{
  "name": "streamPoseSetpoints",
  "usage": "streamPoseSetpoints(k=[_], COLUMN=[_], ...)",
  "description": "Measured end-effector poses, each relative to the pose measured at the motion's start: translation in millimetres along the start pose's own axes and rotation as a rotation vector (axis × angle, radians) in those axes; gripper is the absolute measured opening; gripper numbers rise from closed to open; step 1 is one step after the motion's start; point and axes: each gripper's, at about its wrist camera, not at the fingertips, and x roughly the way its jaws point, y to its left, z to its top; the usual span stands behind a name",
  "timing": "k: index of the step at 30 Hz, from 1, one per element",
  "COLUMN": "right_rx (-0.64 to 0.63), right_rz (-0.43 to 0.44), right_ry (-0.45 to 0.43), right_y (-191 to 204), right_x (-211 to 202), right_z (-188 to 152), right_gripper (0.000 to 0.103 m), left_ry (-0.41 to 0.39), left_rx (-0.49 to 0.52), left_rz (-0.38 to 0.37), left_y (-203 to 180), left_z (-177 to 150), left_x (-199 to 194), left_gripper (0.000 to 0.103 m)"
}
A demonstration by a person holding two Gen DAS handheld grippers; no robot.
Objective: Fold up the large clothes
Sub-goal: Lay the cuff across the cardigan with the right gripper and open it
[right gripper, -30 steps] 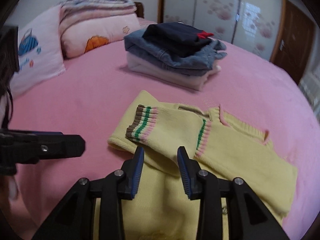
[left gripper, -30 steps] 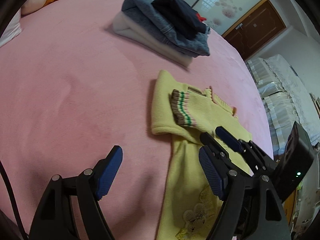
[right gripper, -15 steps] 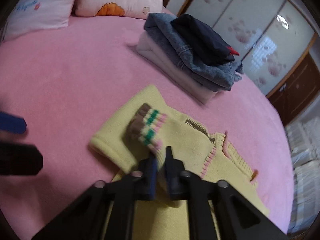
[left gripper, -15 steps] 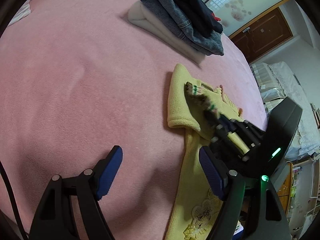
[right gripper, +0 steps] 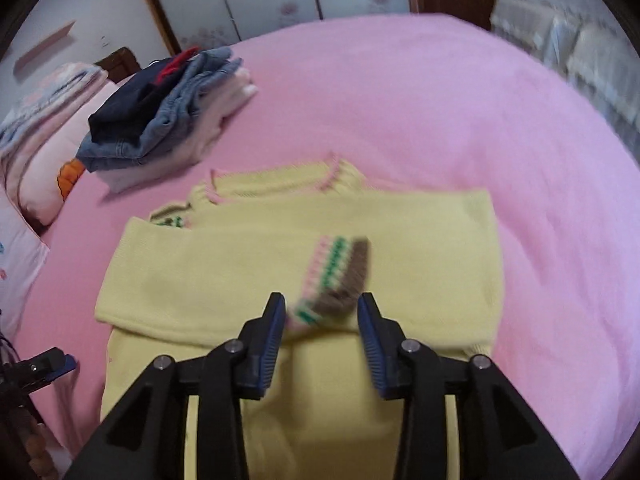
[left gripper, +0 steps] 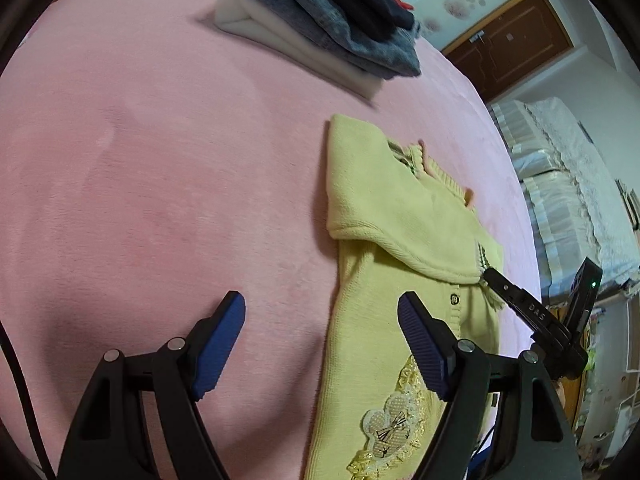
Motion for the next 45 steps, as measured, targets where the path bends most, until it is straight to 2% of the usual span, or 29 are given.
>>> streamPoseSetpoints(k=[4, 8, 13, 14, 15, 16, 17, 19, 20, 23, 26, 29, 33, 35, 37, 38, 40, 42, 44, 45], right_rx=[0.066, 0.126, 0.086, 0.058, 0.039, 0.008, -0.008, -0.047, -0.065, -0.112, -0.091, -0.063, -0.069, -0.061, -0.042, -0.035, -0.019, -0.02, -0.055, -0.073], right_rz=[0.068, 0.133, 0.1, 0.092, 0.092, 0.093, 0.093, 0.095, 0.099, 0.093, 0.04, -0.005, -0.041, -0.038, -0.034, -0.037, -0.051, -0.084, -0.087, -0.083], right_ry=[-0.015, 0.007, 0.043, 0.039, 0.036, 0.039, 0.037, 0.003, -0.022, -0.133, -0.179, -0.157, -0.057, -0.069, -0.077, -0.078, -0.073, -0.105, -0.152, -0.169], right_y=[-18.9, -24.6, -10.7, -5.3, -0.6, 5.1, 8.4, 12.5, 15.9, 22.2, 10.6, -7.7, -25.1, -27.1, -27.4, -27.7, -28.9, -25.2, -14.2, -7.1], right_x=[-5.4, 5.1, 27.1, 26.8, 27.2, 26.1, 24.5, 11.9, 5.3, -18.6, -20.8, -3.3, 40.3, 44.8, 41.5, 38.8, 29.4, 14.5, -2.1, -8.0], right_z=[2.3, 14.5, 16.6, 16.3, 16.7, 16.9, 17.4, 18.6, 20.8, 31.5, 40.8, 43.7, 35.7, 32.9, 33.1, 33.4, 33.2, 30.6, 27.7, 26.7], right_gripper=[0.038, 0.038, 0.038, 0.036, 0.02, 0.013, 0.011, 0.01, 0.01, 0.01, 0.01, 0.01, 0.013, 0.013, 0.013, 0.015, 0.022, 0.033, 0.033, 0.033], left_ry=[0.009, 0.001, -0.035, -0.047, -0.062, -0.077, -0.083, -0.075, -0.066, -0.057, -0.048, -0.037, -0.007, -0.008, -0.004, 0.0, -0.004, -0.018, -0.042, -0.054], left_rx=[0.017, 0.028, 0.051, 0.056, 0.064, 0.075, 0.083, 0.104, 0.112, 0.127, 0.153, 0.179, 0.212, 0.238, 0.267, 0.274, 0.281, 0.289, 0.31, 0.317], left_rz=[0.016, 0.029, 0.057, 0.071, 0.09, 0.116, 0.138, 0.16, 0.167, 0.178, 0.18, 0.191, 0.233, 0.249, 0.253, 0.256, 0.268, 0.275, 0.256, 0.241], left_y=[-7.9, -11.6, -16.1, -16.6, -17.6, -19.0, -20.1, -23.1, -25.3, -32.1, -42.1, -50.6, -56.6, -60.0, -63.9, -65.1, -68.6, -74.7, -84.9, -90.0], left_z=[4.1, 11.9, 32.4, 36.5, 41.7, 46.6, 50.8, 58.4, 61.3, 65.2, 65.9, 65.6, 64.7, 63.7, 62.3, 62.0, 61.6, 61.3, 60.9, 60.0], left_x=[8.7, 13.3, 19.0, 20.1, 22.0, 24.4, 27.2, 35.1, 39.3, 48.1, 56.7, 68.7, 87.6, 92.8, 95.6, 95.6, 90.2, 79.5, 68.3, 63.2], left_gripper=[0.077, 0.077, 0.077, 0.077, 0.077, 0.075, 0.072, 0.054, 0.052, 0.052, 0.052, 0.052, 0.05, 0.047, 0.039, 0.038, 0.038, 0.038, 0.043, 0.052])
